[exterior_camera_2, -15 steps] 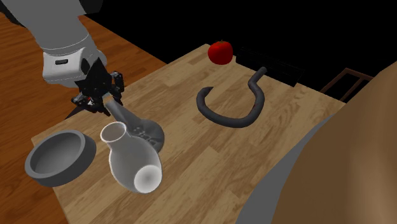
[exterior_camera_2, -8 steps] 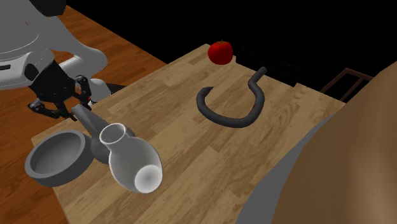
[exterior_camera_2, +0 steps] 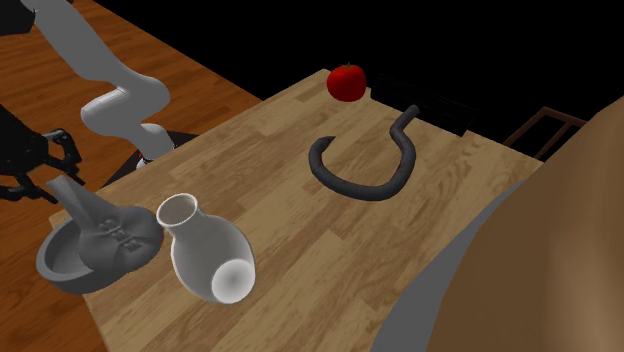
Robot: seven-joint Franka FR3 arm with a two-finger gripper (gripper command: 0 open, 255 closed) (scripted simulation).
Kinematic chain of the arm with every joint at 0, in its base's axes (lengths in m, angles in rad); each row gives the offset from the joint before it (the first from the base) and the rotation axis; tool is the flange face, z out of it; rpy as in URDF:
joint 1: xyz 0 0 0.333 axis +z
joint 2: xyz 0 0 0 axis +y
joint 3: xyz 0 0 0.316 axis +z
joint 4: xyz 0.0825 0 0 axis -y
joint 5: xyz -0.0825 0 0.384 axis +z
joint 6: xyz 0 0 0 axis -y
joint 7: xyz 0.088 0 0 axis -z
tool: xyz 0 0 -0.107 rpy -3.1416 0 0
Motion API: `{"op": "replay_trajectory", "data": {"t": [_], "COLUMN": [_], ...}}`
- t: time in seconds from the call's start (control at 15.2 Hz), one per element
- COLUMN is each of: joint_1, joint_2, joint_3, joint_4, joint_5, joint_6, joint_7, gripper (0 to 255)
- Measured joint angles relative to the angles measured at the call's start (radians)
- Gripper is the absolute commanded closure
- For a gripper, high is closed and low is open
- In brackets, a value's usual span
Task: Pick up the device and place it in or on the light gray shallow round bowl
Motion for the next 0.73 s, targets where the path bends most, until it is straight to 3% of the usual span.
{"op": "replay_trajectory", "data": {"t": [0.26,0.73], "joint_1": [-0.026,-0.036], "joint_2": [-0.021,-0.032], "joint_3": [-0.048,-0.066], "joint_4": [-0.025,-0.118], "joint_5": [-0.031,-0.048], "joint_6": [0.015,0.098], "joint_7": [-0.060,-0.061], "gripper": [255,255]}}
